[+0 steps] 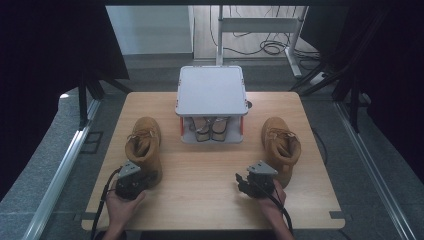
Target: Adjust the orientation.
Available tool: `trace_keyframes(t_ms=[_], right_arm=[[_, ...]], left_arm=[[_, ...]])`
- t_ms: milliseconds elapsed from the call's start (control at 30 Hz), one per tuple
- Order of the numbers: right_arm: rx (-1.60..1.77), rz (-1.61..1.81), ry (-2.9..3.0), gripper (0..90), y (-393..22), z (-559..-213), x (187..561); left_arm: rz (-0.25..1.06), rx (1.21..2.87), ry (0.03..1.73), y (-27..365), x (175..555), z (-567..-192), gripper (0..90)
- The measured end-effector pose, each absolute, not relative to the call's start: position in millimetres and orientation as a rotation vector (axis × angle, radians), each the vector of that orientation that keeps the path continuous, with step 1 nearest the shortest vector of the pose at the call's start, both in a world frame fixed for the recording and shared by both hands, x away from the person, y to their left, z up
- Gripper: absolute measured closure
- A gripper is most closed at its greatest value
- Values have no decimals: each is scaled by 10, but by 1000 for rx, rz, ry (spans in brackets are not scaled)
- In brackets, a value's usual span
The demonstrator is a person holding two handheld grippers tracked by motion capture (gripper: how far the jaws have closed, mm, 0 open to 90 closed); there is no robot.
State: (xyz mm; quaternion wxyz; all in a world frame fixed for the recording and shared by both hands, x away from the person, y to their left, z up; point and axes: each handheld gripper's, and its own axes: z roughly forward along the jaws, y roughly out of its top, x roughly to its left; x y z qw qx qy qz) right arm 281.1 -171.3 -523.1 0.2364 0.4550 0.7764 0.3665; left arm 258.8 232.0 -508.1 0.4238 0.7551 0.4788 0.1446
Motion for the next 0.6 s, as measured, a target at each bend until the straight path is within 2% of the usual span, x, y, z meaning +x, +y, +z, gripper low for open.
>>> trace_keyframes(t_ms=[600], right_arm=[[1253,997,2132,408,-1715,-5251,2823]], left_arm=[[326,1897,1231,2573,2512,-5048,899]])
